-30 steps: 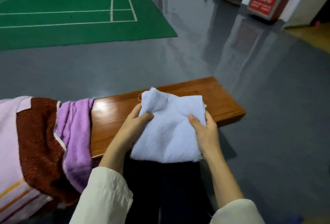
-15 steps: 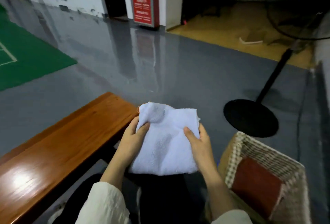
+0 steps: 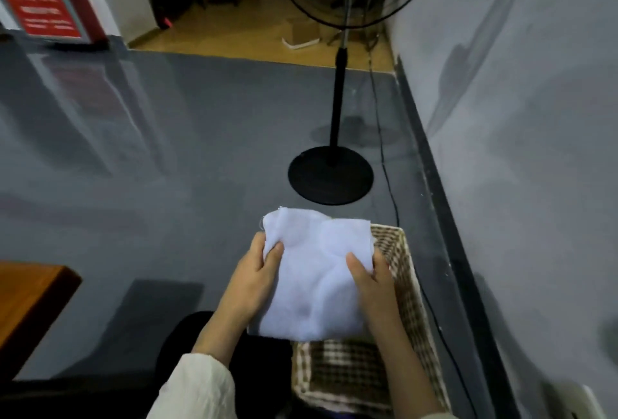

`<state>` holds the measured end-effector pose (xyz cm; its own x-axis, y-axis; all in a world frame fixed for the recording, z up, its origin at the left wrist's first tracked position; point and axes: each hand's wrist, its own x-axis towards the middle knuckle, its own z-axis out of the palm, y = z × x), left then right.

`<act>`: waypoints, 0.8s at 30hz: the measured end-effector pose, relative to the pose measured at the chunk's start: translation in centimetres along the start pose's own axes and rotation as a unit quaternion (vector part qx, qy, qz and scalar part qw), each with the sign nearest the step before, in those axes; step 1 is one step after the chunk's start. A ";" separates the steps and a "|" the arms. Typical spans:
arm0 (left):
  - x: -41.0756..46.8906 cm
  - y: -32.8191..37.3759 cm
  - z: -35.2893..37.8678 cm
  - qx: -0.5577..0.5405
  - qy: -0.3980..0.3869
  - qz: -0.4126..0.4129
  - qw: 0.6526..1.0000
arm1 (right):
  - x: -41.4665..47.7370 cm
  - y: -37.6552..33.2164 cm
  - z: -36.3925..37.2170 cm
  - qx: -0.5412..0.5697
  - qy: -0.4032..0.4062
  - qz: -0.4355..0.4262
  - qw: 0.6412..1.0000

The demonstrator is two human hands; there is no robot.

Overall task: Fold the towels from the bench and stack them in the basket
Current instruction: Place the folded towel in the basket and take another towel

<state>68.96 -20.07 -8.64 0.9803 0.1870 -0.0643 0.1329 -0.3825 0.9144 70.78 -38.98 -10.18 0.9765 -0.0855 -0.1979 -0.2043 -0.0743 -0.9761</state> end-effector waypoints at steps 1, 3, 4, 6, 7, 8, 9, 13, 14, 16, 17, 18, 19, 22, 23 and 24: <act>0.7 0.1 1.1 0.026 -0.013 0.005 1.000 | 0.5 0.4 -1.0 -0.005 0.014 0.009 1.000; 1.9 0.0 2.9 0.084 -0.033 0.013 0.996 | 1.4 1.3 -2.5 -0.006 0.023 0.029 0.999; 2.6 -0.1 3.8 0.110 -0.041 0.017 0.993 | 1.8 1.8 -3.2 -0.006 0.024 0.037 0.999; 3.7 -0.7 5.4 0.155 -0.057 0.021 0.986 | 2.8 3.0 -4.1 -0.012 0.033 0.054 0.998; 4.1 -1.0 6.2 0.174 -0.065 0.020 0.982 | 3.3 3.7 -4.5 -0.018 0.045 0.054 0.997; 4.5 -1.3 7.0 0.188 -0.070 0.018 0.979 | 3.7 4.4 -4.8 -0.035 0.065 0.054 0.996; 4.8 -1.7 7.7 0.195 -0.074 0.016 0.978 | 4.1 5.0 -5.0 -0.057 0.086 0.060 0.993; 6.0 -3.3 9.8 0.176 -0.078 0.003 0.981 | 5.4 6.8 -5.7 -0.093 0.109 0.081 0.986; 6.3 -3.8 10.1 0.173 -0.077 -0.005 0.982 | 5.6 7.2 -5.8 -0.089 0.104 0.089 0.986; 6.7 -4.6 10.7 0.168 -0.082 -0.019 0.982 | 6.3 8.1 -6.1 -0.093 0.100 0.098 0.986; 6.9 -4.9 10.9 0.166 -0.085 -0.021 0.982 | 6.7 8.5 -6.2 -0.100 0.104 0.098 0.985; 7.1 -5.2 11.2 0.166 -0.087 -0.022 0.982 | 7.0 8.8 -6.3 -0.110 0.107 0.101 0.983; 7.3 -5.3 11.5 0.167 -0.090 -0.023 0.982 | 7.4 9.1 -6.3 -0.117 0.112 0.105 0.981; 8.2 -5.7 12.6 0.178 -0.088 -0.021 0.980 | 8.0 9.8 -6.7 -0.102 0.105 0.107 0.983; 8.4 -5.8 12.9 0.183 -0.086 -0.020 0.979 | 8.3 10.1 -6.9 -0.083 0.091 0.100 0.987; 8.7 -5.9 13.1 0.186 -0.085 -0.018 0.979 | 8.5 10.2 -7.0 -0.061 0.075 0.097 0.990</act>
<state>78.67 -28.06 -19.86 0.9798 0.0648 -0.1889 0.1811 -0.6873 0.7034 76.50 -47.45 -21.18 0.8984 -0.2568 -0.3562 -0.4033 -0.1615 -0.9007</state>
